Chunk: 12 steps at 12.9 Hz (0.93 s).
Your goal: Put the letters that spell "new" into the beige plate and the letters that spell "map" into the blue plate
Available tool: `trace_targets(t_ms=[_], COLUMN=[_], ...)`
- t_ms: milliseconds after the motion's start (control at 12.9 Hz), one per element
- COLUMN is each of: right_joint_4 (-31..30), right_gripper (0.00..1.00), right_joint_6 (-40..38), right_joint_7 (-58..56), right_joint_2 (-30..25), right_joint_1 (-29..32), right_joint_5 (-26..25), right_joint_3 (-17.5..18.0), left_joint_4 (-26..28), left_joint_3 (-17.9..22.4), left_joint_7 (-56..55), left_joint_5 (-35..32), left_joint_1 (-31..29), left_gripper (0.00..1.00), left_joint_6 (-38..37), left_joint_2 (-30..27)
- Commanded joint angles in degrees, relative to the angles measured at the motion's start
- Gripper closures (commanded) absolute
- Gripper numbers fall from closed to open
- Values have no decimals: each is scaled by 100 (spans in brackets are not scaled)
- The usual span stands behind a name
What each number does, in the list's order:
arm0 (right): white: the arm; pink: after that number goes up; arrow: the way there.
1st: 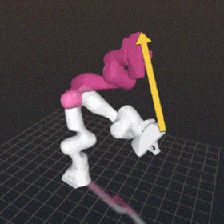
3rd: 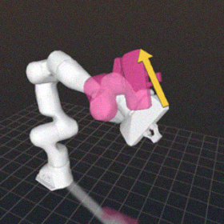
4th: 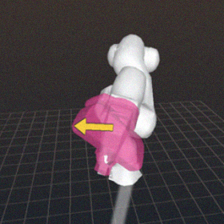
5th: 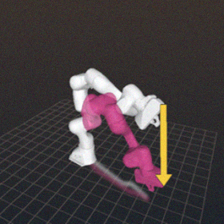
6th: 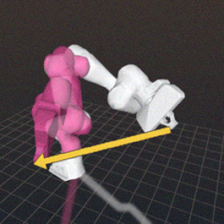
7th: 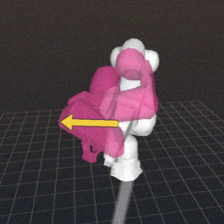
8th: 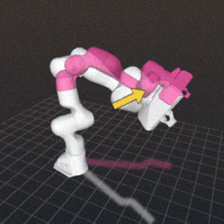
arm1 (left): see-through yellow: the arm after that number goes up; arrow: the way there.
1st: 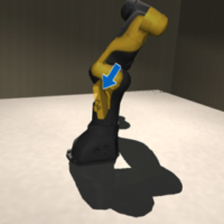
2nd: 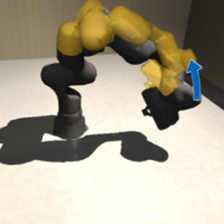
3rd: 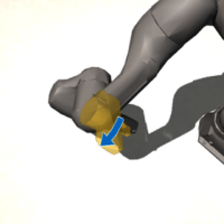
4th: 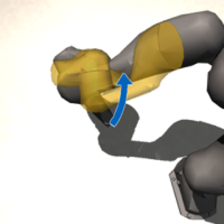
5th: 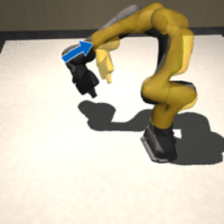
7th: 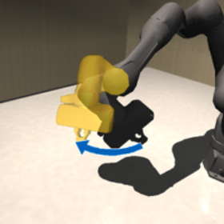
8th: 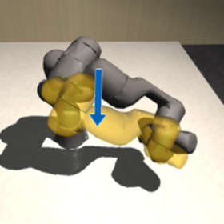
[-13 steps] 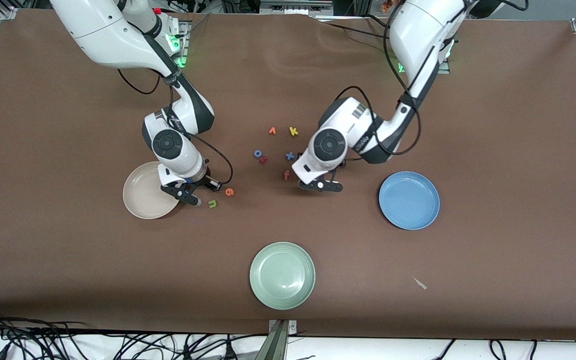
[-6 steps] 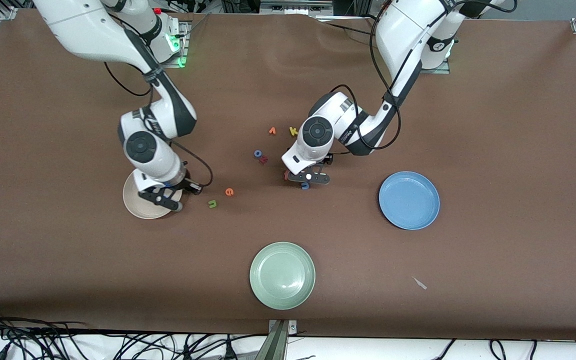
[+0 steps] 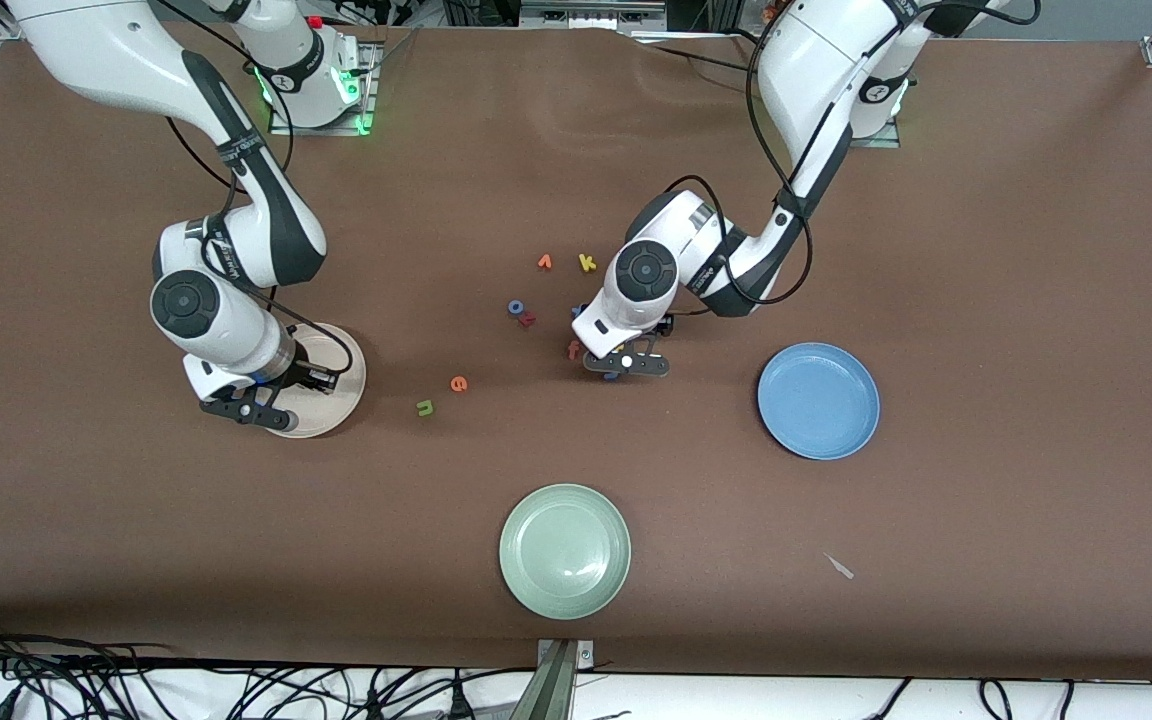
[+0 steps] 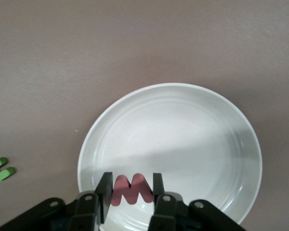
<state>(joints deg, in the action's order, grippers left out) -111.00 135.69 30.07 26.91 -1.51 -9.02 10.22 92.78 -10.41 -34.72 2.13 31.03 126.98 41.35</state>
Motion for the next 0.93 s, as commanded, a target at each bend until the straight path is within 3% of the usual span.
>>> trace_targets(t_ms=[0, 232, 850], right_joint_4=[-35, 174, 1292], right_gripper=[25, 25, 25], right_joint_6=[28, 46, 352], right_joint_7=[16, 594, 2292], right_joint_2=[-2, 112, 1263], right_joint_1=[2, -68, -833], right_joint_5=[23, 49, -3], right_joint_3=[67, 260, 401], left_joint_4=[39, 39, 39], left_joint_3=[4, -4, 4], left_joint_7=[88, 71, 70], left_joint_5=[59, 59, 24], left_joint_1=[-53, 35, 263], left_gripper=[11, 17, 23], left_joint_6=[-25, 19, 371], left_joint_2=[-75, -49, 224])
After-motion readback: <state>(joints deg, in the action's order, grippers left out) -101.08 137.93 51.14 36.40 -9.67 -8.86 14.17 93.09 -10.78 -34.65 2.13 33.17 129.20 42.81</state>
